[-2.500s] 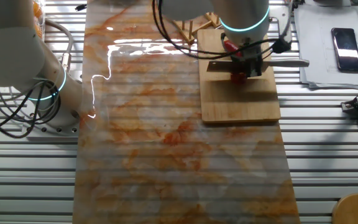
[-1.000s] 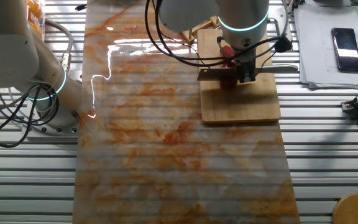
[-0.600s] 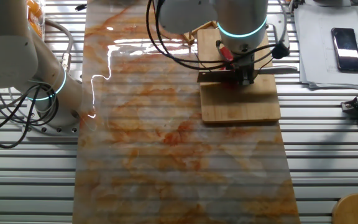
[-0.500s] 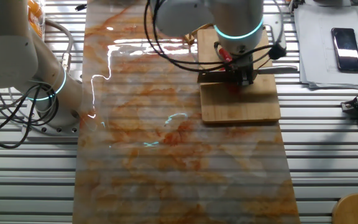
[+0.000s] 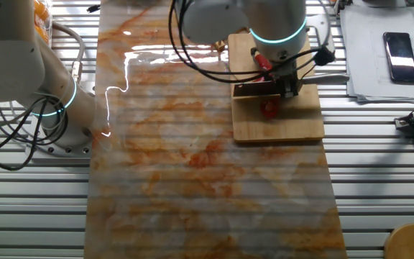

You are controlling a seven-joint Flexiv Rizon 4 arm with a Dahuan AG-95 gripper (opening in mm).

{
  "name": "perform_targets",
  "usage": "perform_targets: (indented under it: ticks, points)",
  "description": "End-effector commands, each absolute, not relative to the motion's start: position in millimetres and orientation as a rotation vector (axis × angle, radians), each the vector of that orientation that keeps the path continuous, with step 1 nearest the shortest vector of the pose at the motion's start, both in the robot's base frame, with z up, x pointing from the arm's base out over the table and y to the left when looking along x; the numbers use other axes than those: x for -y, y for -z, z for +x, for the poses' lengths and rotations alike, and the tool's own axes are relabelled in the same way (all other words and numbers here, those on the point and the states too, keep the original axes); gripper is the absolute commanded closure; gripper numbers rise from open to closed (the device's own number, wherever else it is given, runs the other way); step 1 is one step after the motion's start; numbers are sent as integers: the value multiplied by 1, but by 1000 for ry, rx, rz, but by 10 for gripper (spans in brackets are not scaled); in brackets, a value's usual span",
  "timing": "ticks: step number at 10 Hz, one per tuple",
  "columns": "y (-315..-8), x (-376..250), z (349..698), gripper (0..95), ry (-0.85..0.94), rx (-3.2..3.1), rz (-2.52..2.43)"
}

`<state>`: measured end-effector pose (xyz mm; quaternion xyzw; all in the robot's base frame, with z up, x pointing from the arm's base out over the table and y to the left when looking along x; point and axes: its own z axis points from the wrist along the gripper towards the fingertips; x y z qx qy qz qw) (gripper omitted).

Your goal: Chop the chili peppers

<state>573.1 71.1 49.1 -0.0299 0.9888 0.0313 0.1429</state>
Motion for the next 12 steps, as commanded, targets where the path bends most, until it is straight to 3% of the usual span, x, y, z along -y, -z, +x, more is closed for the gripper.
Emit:
perform_targets:
  ticks: [1, 6, 12]
  points:
    - [-66, -72, 575, 950, -40, -2868, -95]
    - [-124, -89, 576, 950, -10, -2917, -84]
    - [-116, -95, 577, 950, -13, -2915, -32]
